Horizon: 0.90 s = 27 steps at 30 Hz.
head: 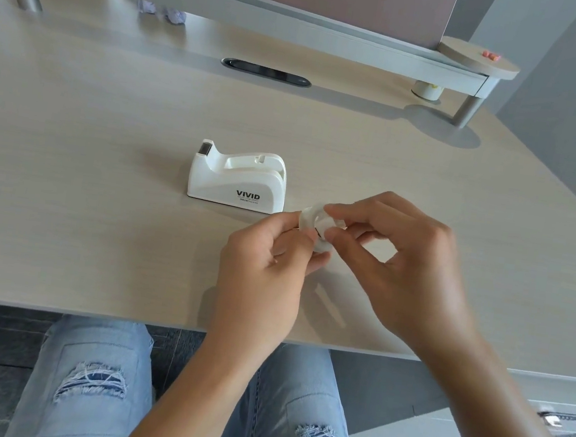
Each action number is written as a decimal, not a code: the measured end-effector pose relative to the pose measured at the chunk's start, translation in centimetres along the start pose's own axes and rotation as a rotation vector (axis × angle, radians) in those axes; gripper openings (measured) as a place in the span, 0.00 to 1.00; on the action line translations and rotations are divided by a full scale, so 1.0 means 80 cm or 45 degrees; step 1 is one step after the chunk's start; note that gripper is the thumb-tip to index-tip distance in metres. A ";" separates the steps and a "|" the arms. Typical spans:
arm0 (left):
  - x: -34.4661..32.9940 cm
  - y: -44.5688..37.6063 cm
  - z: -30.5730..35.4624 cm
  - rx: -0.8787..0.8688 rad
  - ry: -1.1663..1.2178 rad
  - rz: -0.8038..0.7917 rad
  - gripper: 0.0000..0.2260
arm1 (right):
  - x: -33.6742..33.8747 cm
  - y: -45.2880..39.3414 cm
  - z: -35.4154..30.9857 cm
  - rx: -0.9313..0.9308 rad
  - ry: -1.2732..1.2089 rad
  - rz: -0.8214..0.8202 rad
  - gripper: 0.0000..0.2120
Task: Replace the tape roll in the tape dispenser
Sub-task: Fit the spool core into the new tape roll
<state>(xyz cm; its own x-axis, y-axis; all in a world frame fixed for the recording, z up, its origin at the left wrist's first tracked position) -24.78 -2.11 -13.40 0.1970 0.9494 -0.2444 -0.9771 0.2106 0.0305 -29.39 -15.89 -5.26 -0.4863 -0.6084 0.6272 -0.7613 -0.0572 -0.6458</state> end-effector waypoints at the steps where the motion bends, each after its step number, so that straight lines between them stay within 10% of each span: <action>1: 0.000 0.000 -0.001 0.002 0.001 0.001 0.10 | 0.000 0.000 -0.001 0.016 0.025 0.008 0.09; 21: 0.002 0.001 0.000 0.098 0.215 0.000 0.11 | -0.010 -0.006 -0.006 0.259 0.132 -0.092 0.09; 27: 0.002 0.000 0.004 0.076 0.276 0.009 0.10 | 0.002 0.007 0.018 -0.132 -0.212 0.081 0.12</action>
<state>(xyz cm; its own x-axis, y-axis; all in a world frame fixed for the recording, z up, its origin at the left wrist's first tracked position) -24.74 -1.87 -13.15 0.1623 0.8800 -0.4464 -0.9706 0.2239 0.0885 -29.27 -17.13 -6.15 -0.4635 -0.7313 0.5004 -0.7758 0.0621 -0.6279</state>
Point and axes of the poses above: each hand's wrist, its own y-axis away from the middle knuckle, its own x-axis out of the back of the hand, z = x × y, the point moved 8 cm from there along -y, towards the middle knuckle, and after that the axes turned 6 degrees about x, right-handed, at the moved point
